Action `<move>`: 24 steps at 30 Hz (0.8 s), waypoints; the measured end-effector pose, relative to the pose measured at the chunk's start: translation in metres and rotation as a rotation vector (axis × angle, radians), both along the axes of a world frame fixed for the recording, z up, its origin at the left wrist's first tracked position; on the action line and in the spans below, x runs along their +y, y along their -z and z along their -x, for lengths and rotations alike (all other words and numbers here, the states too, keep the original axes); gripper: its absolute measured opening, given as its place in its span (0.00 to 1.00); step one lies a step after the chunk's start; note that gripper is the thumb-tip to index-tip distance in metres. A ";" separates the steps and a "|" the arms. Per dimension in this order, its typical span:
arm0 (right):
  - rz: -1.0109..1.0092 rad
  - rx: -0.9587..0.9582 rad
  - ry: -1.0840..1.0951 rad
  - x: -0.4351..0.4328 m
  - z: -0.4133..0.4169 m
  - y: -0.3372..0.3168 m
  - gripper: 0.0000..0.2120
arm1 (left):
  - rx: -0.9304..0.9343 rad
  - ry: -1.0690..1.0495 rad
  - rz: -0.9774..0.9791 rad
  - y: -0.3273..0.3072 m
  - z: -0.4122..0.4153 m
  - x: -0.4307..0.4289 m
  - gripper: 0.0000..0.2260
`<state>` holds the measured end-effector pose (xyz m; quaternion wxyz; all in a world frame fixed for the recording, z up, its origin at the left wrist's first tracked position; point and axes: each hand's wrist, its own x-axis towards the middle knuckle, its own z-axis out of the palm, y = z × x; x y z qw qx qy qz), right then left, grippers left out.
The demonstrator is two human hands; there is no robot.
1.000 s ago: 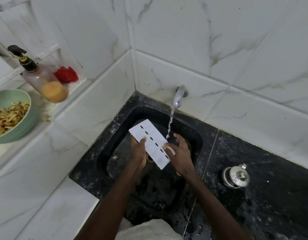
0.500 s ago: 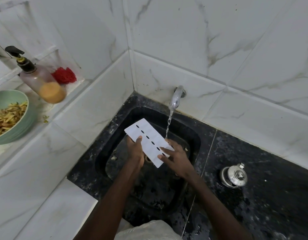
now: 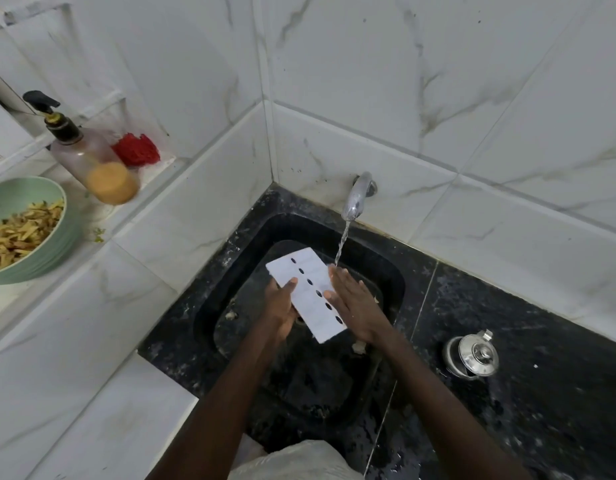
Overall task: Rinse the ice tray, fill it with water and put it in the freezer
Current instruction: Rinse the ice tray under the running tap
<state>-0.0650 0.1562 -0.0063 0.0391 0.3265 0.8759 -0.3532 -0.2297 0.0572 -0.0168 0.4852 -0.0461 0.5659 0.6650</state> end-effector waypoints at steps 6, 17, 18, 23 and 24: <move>-0.029 -0.123 -0.037 0.037 0.035 -0.011 0.36 | -0.083 0.242 -0.138 -0.007 -0.022 0.000 0.15; 0.778 0.233 0.141 -0.043 0.023 -0.016 0.33 | 0.026 0.092 0.210 0.006 -0.006 0.001 0.13; 0.802 0.254 0.119 -0.044 0.021 -0.014 0.30 | -0.001 0.124 0.240 0.003 -0.007 0.003 0.14; 0.890 0.433 0.331 -0.041 0.002 -0.012 0.24 | -0.044 0.276 0.213 0.006 -0.005 0.002 0.19; 0.943 0.462 0.387 -0.038 -0.002 -0.011 0.23 | 0.009 0.288 0.219 0.010 -0.004 0.000 0.19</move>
